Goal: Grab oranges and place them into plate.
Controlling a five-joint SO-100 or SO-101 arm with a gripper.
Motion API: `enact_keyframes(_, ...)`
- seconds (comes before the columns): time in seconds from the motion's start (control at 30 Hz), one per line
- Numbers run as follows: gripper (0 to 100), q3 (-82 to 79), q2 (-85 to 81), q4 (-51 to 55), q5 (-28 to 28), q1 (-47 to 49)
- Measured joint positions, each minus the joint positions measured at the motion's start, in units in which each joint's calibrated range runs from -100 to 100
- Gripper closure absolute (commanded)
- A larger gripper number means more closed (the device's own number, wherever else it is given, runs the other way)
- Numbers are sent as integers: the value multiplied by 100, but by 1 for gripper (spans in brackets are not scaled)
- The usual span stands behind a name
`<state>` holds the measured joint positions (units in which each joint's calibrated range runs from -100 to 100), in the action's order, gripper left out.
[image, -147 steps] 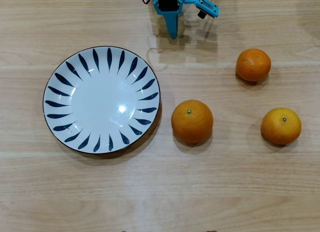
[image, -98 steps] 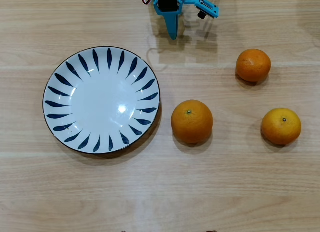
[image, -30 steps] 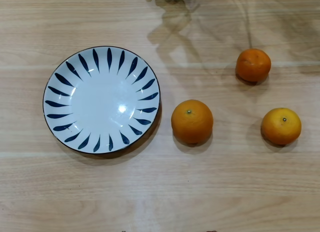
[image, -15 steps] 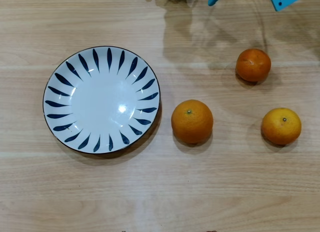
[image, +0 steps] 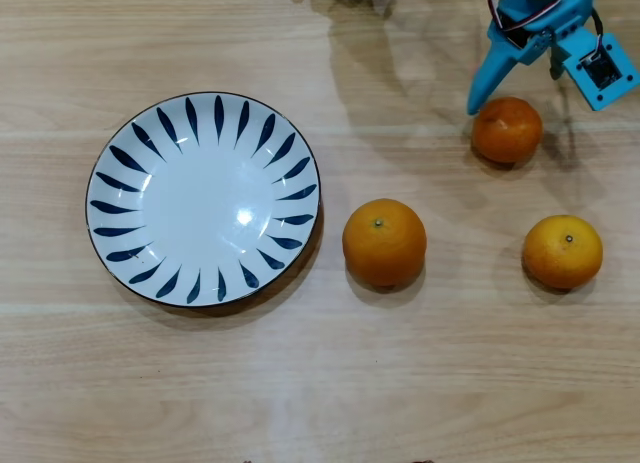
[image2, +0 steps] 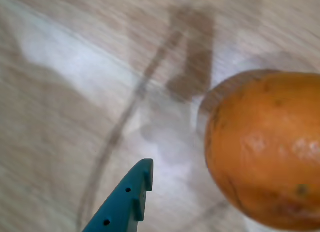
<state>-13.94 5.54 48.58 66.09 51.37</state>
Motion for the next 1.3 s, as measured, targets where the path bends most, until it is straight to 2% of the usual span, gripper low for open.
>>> enact_keyframes(0.13,52,-80,364,-543,-10,-84)
enact_keyframes(0.27,52,-89,592,-586,-16,-211)
enact_keyframes(0.43,65,-80,592,-586,-26,-279)
enact_keyframes(0.6,69,-80,584,-577,-31,-405)
enact_keyframes(0.83,69,-452,499,-637,-63,-473)
enact_keyframes(1.03,69,-531,-135,-284,-527,-937)
enact_keyframes(1.3,69,-806,-1794,86,-1403,-2423)
